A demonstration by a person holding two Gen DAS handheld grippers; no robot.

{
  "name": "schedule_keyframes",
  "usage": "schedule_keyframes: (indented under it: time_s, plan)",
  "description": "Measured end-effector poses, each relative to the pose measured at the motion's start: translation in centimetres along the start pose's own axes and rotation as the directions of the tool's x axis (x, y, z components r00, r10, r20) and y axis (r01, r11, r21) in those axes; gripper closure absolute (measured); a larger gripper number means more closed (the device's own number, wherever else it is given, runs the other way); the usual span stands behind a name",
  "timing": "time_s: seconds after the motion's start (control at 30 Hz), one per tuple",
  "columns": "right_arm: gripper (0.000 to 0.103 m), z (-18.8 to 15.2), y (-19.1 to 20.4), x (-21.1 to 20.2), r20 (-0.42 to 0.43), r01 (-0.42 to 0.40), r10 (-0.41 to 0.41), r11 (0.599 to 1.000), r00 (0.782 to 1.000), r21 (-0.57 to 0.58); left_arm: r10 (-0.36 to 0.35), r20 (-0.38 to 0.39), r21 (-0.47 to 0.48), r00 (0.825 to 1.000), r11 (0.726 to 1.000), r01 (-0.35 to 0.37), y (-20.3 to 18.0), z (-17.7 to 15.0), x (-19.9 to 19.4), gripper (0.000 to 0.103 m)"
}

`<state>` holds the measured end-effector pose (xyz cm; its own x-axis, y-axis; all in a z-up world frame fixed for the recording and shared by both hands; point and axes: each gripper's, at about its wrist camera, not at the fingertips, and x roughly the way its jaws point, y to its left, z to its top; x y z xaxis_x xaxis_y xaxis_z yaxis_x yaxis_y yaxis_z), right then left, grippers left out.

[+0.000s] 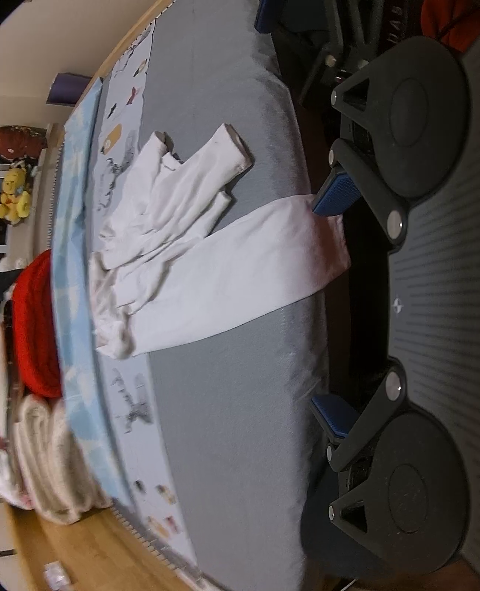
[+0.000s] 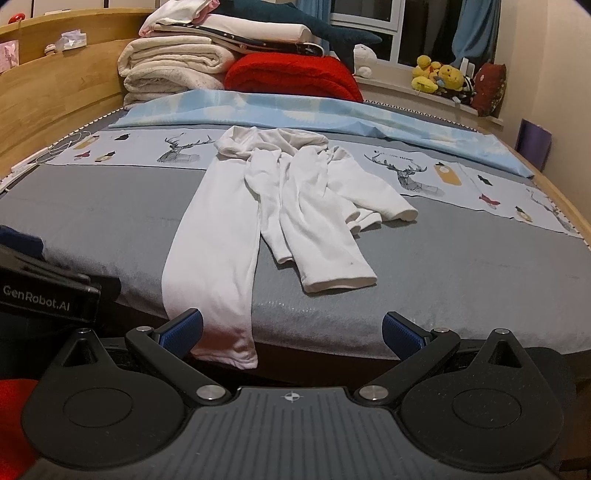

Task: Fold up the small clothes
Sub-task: 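Grasp the white shirt hem with the right tool while the left tool grasps another hem edge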

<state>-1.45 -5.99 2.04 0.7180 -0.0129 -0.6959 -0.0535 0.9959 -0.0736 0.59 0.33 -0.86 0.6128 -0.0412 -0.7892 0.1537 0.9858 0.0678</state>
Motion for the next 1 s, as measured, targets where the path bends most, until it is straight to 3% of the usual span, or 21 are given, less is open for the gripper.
schedule_keyframes:
  time_s: [0.1, 0.23, 0.37, 0.43, 0.53, 0.6, 0.7, 0.73, 0.77, 0.8, 0.83, 0.87, 0.93, 1.0]
  plan:
    - [0.001, 0.7, -1.4, 1.4, -0.012, 0.009, -0.009, 0.999, 1.000, 0.037, -0.055, -0.061, -0.055, 0.997, 0.997, 0.052, 1.1, 0.5, 2.2, 0.000]
    - [0.001, 2.8, -5.6, 4.7, -0.036, 0.043, -0.038, 0.983, 0.999, 0.177, -0.052, -0.118, -0.118, 0.992, 0.992, 0.037, 2.7, 1.9, 6.0, 0.000]
    - [0.001, 5.7, -9.5, 8.9, -0.014, 0.027, -0.024, 0.955, 1.000, 0.294, -0.069, -0.137, -0.164, 0.988, 0.985, 0.046, 4.0, 4.6, 10.2, 0.000]
    - [0.001, 7.0, -10.2, 11.9, 0.011, -0.020, 0.017, 0.954, 1.000, 0.298, -0.072, -0.164, -0.174, 0.984, 0.984, 0.043, 4.3, 6.2, 12.8, 0.000]
    - [0.003, 8.9, -9.9, 18.0, -0.027, -0.054, 0.063, 0.967, 0.998, 0.247, -0.072, -0.180, -0.182, 0.981, 0.983, 0.038, 4.6, 8.2, 16.5, 0.000]
    - [0.011, 10.1, -9.1, 21.9, -0.047, -0.068, 0.080, 0.976, 0.996, 0.206, -0.071, -0.200, -0.194, 0.977, 0.980, 0.032, 4.7, 9.4, 18.8, 0.000]
    - [0.034, 11.2, -7.0, 26.7, -0.094, -0.123, 0.135, 0.984, 0.986, 0.128, -0.090, -0.227, -0.227, 0.970, 0.973, 0.037, 5.0, 10.7, 21.8, 0.001]
    - [0.072, 11.4, -6.2, 28.1, -0.125, -0.131, 0.140, 0.988, 0.982, 0.076, -0.107, -0.226, -0.239, 0.968, 0.970, 0.052, 5.2, 11.1, 22.6, 0.001]
    - [0.095, 11.5, -5.2, 28.9, -0.149, -0.117, 0.119, 0.993, 0.982, 0.017, -0.107, -0.207, -0.236, 0.972, 0.970, 0.057, 5.3, 11.4, 23.0, 0.005]
    - [0.096, 11.6, -4.7, 29.2, -0.159, -0.109, 0.103, 0.994, 0.982, -0.027, -0.098, -0.173, -0.219, 0.980, 0.974, 0.059, 5.2, 11.7, 23.0, 0.017]
    - [0.096, 12.0, -4.5, 28.7, -0.143, -0.095, 0.086, 0.994, 0.986, -0.057, -0.086, -0.140, -0.184, 0.986, 0.981, 0.060, 5.1, 12.0, 22.9, 0.066]
    - [0.096, 12.6, -4.8, 27.9, -0.113, -0.092, 0.083, 0.993, 0.990, -0.073, -0.088, -0.138, -0.162, 0.986, 0.985, 0.065, 5.2, 12.5, 23.0, 0.100]
    - [0.096, 15.3, -7.0, 25.7, -0.010, -0.048, 0.048, 0.994, 0.999, -0.097, -0.147, -0.165, -0.230, 0.975, 0.967, 0.107, 6.5, 13.2, 23.8, 0.099]
    - [0.096, 19.1, -10.9, 25.0, 0.086, 0.090, -0.081, 0.990, 0.993, -0.110, -0.144, -0.174, -0.255, 0.974, 0.962, 0.097, 8.1, 14.1, 24.5, 0.100]
